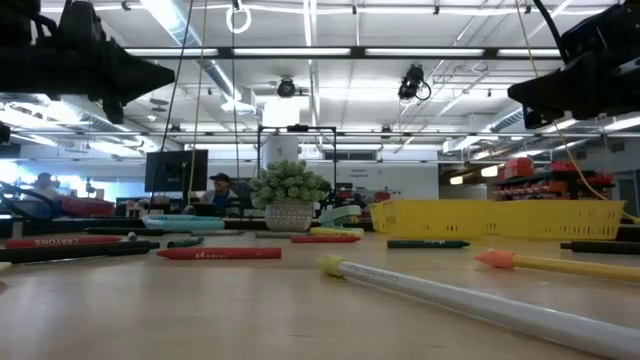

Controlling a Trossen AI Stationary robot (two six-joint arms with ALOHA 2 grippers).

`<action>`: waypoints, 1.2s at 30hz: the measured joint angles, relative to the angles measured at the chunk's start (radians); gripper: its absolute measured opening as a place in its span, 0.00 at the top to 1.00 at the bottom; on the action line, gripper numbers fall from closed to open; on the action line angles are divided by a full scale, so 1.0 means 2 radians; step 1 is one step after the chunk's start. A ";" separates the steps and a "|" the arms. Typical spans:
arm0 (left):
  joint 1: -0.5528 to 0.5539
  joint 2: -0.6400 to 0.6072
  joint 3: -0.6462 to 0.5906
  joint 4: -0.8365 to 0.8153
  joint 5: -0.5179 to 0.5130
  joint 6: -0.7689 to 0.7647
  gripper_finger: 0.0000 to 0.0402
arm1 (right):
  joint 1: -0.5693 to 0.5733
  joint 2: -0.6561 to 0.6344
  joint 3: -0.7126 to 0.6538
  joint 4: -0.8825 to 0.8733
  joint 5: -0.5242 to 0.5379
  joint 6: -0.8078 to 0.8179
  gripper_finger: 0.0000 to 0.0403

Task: Sort crayons/erasers/pens/pencils in bins
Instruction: Put the bottom right black pen into the top right yellow bin

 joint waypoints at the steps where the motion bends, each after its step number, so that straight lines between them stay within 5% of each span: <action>1: 0.000 0.000 0.000 0.006 0.000 -0.001 0.92 | 0.000 0.000 0.000 0.000 0.001 -0.012 0.94; 14: 0.000 0.000 0.000 0.062 0.000 0.003 0.91 | 0.000 0.000 0.000 0.002 0.001 0.001 0.94; 25: 0.001 0.000 0.000 0.148 -0.001 0.095 0.86 | 0.000 0.000 0.000 0.016 0.001 0.022 0.94; 36: 0.031 0.096 0.034 0.158 -0.001 0.075 0.79 | 0.000 0.000 0.000 0.058 0.117 0.022 0.94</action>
